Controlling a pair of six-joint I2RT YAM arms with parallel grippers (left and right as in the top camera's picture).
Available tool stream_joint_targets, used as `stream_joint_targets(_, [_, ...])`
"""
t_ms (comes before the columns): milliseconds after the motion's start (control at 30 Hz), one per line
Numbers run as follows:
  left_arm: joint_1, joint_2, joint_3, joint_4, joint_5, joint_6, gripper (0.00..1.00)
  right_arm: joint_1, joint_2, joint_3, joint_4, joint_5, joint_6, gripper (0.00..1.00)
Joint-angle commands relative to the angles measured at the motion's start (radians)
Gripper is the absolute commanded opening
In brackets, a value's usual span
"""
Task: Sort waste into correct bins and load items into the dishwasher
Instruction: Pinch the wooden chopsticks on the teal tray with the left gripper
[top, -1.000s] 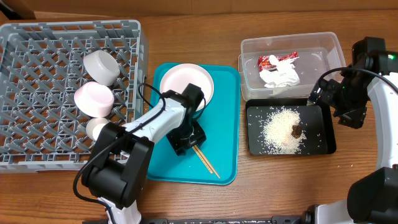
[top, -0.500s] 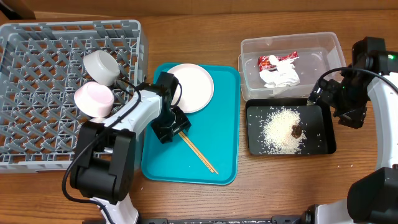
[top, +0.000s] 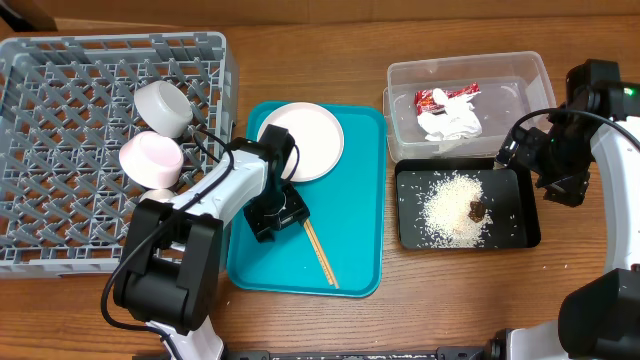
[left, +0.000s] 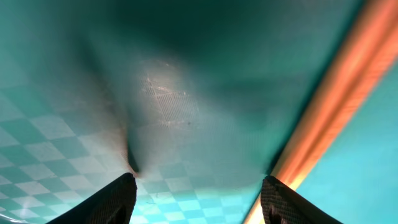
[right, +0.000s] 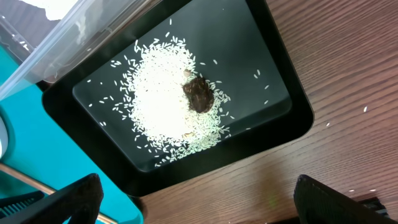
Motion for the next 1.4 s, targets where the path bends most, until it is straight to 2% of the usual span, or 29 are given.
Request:
stream_joint_targets(0, [-0.015, -0.026, -0.007, 0.001, -0.025, -0.024, 0.67, 0.000, -0.032, 0.011, 0.003, -0.001, -0.003, 1.00])
stream_joint_targets(200, [-0.018, -0.031, -0.001, 0.000, 0.019, -0.029, 0.64, 0.000, -0.032, 0.011, 0.002, -0.001, -0.003, 1.00])
stream_joint_targets(667, [-0.051, -0.071, 0.019, 0.011, -0.061, -0.014, 0.67, 0.000, -0.032, 0.011, 0.002, -0.001, -0.003, 1.00])
stream_joint_targets(1367, [-0.080, -0.058, -0.095, 0.072, -0.074, -0.048, 0.69, 0.000, -0.032, 0.011, 0.002, -0.001, -0.003, 1.00])
